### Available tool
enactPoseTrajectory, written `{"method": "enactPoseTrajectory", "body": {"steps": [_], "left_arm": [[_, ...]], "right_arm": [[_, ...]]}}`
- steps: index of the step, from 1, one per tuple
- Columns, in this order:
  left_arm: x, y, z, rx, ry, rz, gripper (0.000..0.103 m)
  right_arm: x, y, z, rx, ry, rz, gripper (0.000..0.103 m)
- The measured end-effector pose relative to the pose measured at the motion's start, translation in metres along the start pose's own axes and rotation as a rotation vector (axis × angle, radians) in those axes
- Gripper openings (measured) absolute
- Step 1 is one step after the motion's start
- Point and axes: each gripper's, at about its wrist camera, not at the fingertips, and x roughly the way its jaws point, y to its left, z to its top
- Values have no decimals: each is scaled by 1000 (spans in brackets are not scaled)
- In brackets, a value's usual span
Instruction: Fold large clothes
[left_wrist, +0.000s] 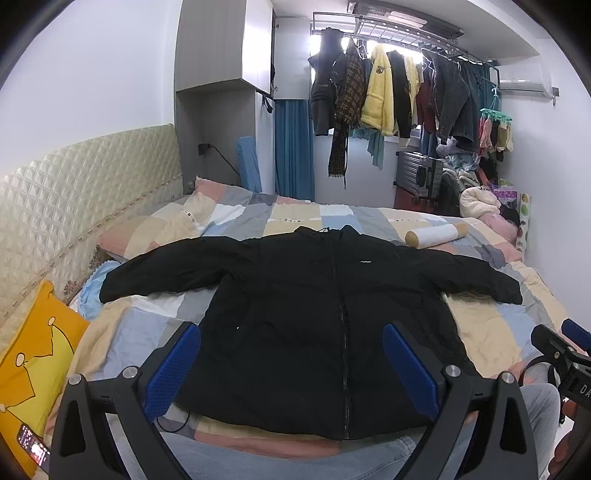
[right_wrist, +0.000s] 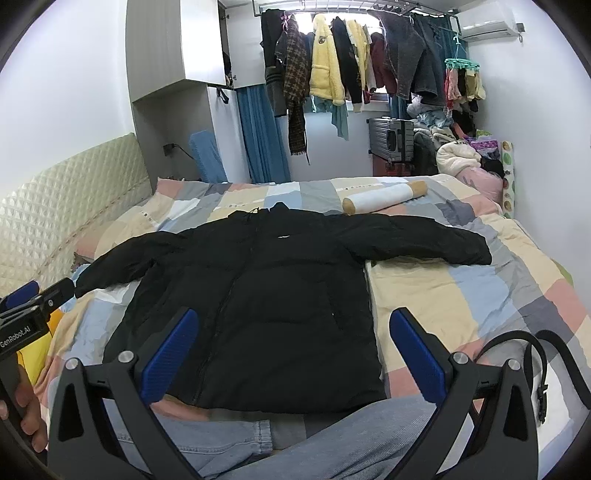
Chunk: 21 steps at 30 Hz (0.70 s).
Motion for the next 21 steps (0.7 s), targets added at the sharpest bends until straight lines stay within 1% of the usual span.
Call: {"method": "enactPoseTrajectory", "body": {"steps": [11,13,15,17,21], "left_arm": [[-2,1,-2,-5,-6,-19,100],[-2,1,-3,-8,-4,-19,100],[-1,0,-3,-16,-7,-27,100],[3,-4,0,-23,-8,-52,100],[11,-14,7,-23,-8,-66,100]], "right_arm": [[0,-2,-1,-2,21,3,103],[1,-3,-1,2,25,16,103],[2,-4,0,20,30,60,103],[3,-6,2,43,31,73,103],[4,-15,13,63,14,50,103]]}}
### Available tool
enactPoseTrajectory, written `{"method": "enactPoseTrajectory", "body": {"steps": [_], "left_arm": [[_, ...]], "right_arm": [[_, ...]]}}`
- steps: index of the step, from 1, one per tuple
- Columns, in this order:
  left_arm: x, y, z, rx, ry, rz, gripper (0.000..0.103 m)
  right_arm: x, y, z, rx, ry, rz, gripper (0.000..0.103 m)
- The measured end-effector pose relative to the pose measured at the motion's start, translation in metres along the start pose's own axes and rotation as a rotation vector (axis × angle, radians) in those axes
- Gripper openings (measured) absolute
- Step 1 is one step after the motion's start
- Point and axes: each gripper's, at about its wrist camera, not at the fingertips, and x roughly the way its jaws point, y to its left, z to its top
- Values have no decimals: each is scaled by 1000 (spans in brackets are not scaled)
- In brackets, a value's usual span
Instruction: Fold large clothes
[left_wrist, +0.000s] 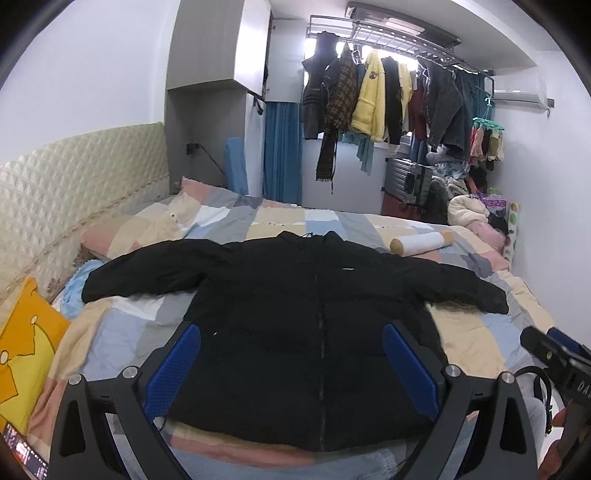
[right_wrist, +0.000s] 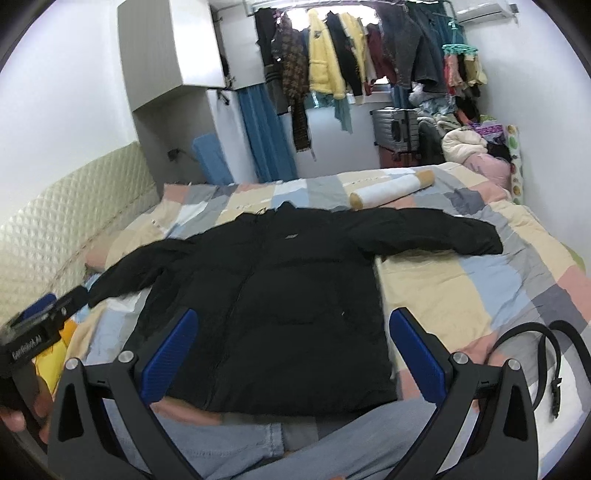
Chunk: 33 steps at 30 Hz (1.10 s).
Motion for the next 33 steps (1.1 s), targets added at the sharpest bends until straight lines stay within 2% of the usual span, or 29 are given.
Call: {"method": "enactPoseTrajectory", "body": {"steps": [3,6,11,20,25,29,33], "left_arm": [[11,-8,6,12,23,-10,100],[22,-17,12,40,31,13,100],[37,-29,21,59,41,-7,100],[52,-43,61,73,-29,-39,100],[64,-39,87,48,-79,-42,100],[84,-26,101,46,-104,-75,100],[106,-4,100,27,-118,-69,100]], "right_arm": [[3,-6,12,5,-15,-9,103],[9,-15,18,25,-19,21,103],[17,-35,32,53,-46,-18,103],[13,-80,89,-4,-162,-140,103],[13,-109,124,-13,-230,-182,103],[22,-137,146,-27,-352,-264,103],[56,-182,157,36,-370,-317,103]]}}
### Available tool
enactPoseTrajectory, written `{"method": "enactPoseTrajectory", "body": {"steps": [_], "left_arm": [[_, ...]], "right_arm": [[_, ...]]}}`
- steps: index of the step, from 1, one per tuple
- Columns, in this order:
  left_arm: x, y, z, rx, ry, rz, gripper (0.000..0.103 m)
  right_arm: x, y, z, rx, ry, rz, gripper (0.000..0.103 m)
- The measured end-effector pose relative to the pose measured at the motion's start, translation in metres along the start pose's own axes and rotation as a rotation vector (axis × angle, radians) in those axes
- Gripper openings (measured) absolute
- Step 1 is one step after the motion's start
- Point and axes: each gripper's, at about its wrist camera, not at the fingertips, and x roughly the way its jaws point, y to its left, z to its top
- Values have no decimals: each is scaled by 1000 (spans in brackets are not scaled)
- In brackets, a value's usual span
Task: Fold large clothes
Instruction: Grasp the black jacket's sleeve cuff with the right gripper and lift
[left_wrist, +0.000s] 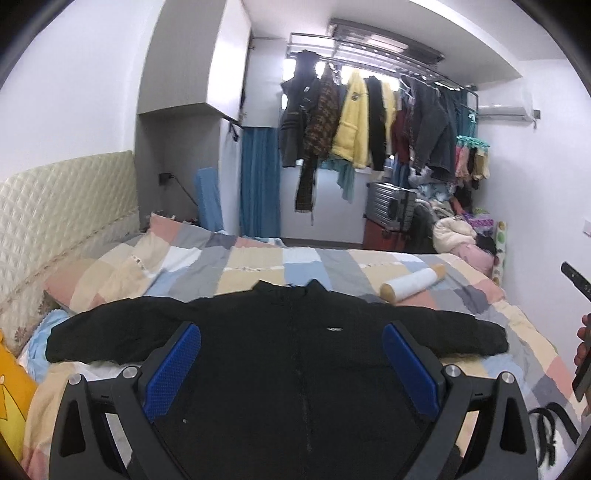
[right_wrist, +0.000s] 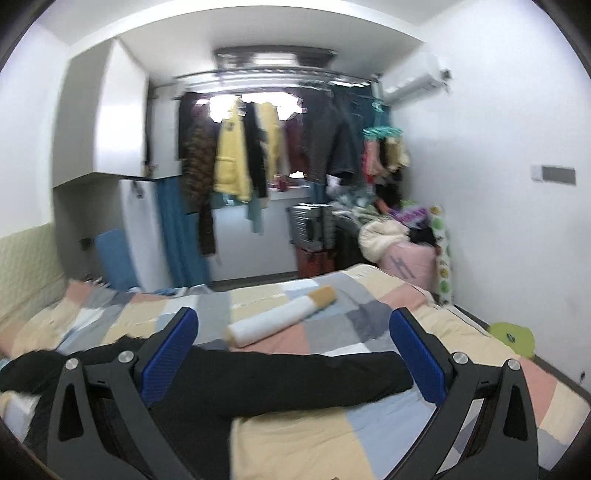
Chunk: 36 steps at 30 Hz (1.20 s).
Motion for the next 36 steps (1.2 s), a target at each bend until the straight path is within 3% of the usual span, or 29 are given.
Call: {"method": "enactPoseTrajectory", "body": {"steps": [3,7,11,17,24,31,36], "left_arm": [[18,17,-11,6,-2,30,100],[55,37,-21,-58,62,-47,100],[83,38,-39,-63,64,-59,100],[118,32,-66,-33,92,-49,100],[146,33,-91,-38,135,-36,100],[162,57,-107,-143,169,-34,100],[175,65,-115,-144,193,-3,100]], "right_arm": [[46,-28,-14,69,71,21,103],[108,-68,-52,195,151,-4,103],[157,-102,-88,316,223,-7,90],[211,-148,-152,545,320,-20,86],[254,-198,-218,787,366,-50,82],[276,-211,-224,799,312,-45,81],[289,-215,-224,787,302,-71,62]]}}
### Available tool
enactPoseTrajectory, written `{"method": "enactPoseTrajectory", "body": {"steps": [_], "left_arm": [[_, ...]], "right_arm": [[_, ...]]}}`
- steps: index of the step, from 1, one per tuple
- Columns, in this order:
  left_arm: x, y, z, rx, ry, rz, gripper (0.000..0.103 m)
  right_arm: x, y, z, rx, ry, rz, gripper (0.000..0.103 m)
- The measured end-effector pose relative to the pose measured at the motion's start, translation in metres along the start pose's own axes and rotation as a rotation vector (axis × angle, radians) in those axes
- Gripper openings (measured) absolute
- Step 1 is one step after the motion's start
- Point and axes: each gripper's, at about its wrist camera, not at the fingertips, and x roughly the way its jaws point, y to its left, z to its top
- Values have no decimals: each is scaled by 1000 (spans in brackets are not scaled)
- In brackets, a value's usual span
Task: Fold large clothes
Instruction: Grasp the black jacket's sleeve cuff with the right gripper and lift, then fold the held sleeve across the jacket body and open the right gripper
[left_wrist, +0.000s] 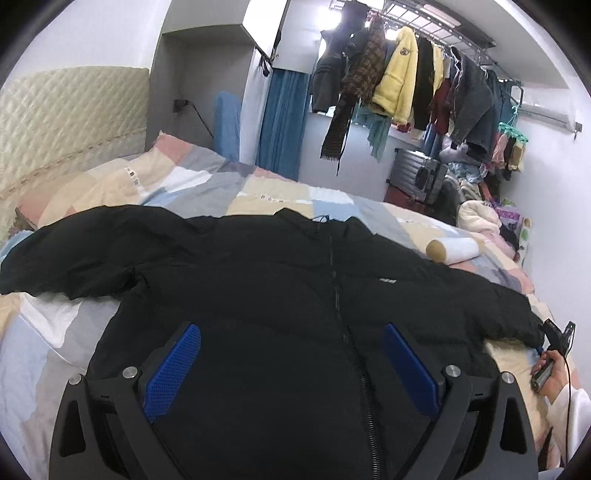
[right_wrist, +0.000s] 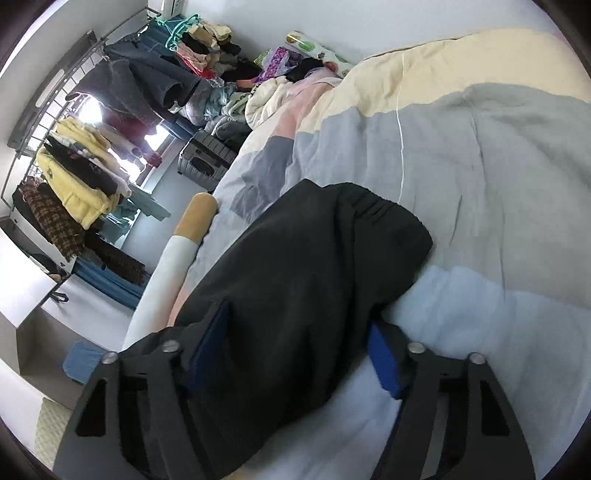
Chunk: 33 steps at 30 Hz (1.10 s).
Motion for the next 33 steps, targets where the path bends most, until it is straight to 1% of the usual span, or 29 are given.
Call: {"method": "enactPoseTrajectory", "body": {"steps": [1,2,3,4,6,8,9,12,15,17,19,21,22,25,26,27,28,29,31,33], "left_arm": [[3,0,-2,2,13,-11,100],[6,-1,-3,12,23,-13,100],[7,-3,-4,22,26,-6,100],[7,-5,-5,38,27,6,100],[5,-10,-6,76,27,27,100],[-6,-14,-3,83,25,13,100],[-12,-15,-1,88,20,0,100],[-30,-17,0,109,10,4,100],[-49,-13,-2,110,-6,9,100],[-60,-6,-5,99,-6,8,100],[-69,-1,-6,91,-3,-9,100],[-74,3,-6,100,2,1,100],[-77,2,-7,114,-7,12,100],[-88,-6,-9,182,-50,85,100],[-99,-10,-11,210,-98,120,100],[-106,-12,-13,225,-125,133,100],[-114,-15,-14,242,-148,139,100],[-118,-16,-15,249,-154,135,100],[-128,-21,-17,257,-158,103,100],[-132,-24,-21,261,-167,96,100]], "right_arm": [[2,2,-1,-23,3,-18,58],[3,3,-2,-30,1,-19,49],[2,4,-2,-31,-1,-14,38],[0,4,-1,-30,-5,-9,33],[-6,9,2,-37,-18,-2,15],[-10,20,6,-56,-22,-8,7],[-15,27,9,-66,-23,-10,5],[-40,47,24,-92,-50,-2,4],[-67,70,36,-116,-75,15,4],[-86,89,42,-141,-99,36,4],[-104,107,46,-158,-120,55,4],[-117,123,47,-182,-128,59,4],[-126,135,48,-203,-136,61,4],[-151,174,46,-256,-156,71,4],[-159,187,45,-274,-160,76,4],[-167,198,45,-284,-168,94,4],[-176,211,42,-302,-177,107,4],[-183,226,40,-327,-186,112,4],[-195,251,34,-376,-196,123,4],[-205,280,26,-416,-199,142,4]]}}
